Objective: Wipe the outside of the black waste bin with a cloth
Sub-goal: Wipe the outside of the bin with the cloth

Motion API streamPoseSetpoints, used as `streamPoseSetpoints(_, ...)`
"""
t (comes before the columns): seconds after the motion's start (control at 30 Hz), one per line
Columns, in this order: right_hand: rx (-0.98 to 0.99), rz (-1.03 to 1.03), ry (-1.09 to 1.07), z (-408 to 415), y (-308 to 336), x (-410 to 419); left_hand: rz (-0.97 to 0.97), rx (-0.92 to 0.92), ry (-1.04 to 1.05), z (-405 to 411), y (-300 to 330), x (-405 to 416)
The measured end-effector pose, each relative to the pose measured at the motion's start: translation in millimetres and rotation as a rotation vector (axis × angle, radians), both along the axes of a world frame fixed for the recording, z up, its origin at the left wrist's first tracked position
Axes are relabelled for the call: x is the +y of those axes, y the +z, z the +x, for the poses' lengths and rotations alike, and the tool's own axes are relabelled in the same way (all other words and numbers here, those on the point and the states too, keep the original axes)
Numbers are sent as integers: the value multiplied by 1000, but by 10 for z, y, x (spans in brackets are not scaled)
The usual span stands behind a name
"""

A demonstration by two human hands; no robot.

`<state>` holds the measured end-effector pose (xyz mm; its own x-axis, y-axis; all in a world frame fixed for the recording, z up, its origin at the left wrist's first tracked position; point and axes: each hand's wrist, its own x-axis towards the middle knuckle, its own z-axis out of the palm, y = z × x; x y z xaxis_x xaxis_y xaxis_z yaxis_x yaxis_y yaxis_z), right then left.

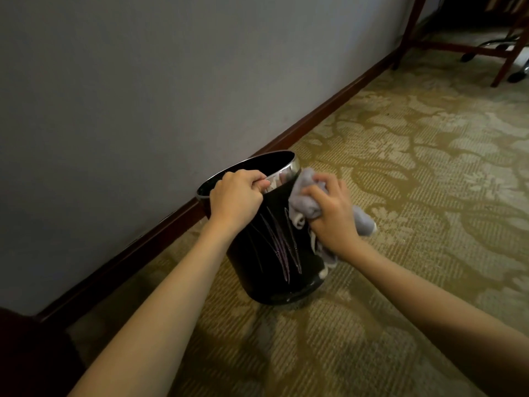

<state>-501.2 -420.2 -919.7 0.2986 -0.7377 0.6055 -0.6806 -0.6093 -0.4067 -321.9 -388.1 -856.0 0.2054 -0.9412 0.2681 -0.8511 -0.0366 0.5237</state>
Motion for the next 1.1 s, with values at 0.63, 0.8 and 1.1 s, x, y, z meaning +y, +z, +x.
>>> streamPoseSetpoints(0.63, 500, -51, 331, -317, -630, 439, -17, 21, 1, 73, -24, -6)
streamPoseSetpoints(0.8, 292, -142, 147, -105, -153, 131, -11, 18, 17, 39, 7, 7)
streamPoseSetpoints(1.1, 310, -301, 156, -57, -552, 367, -30, 22, 50, 153, -30, -43)
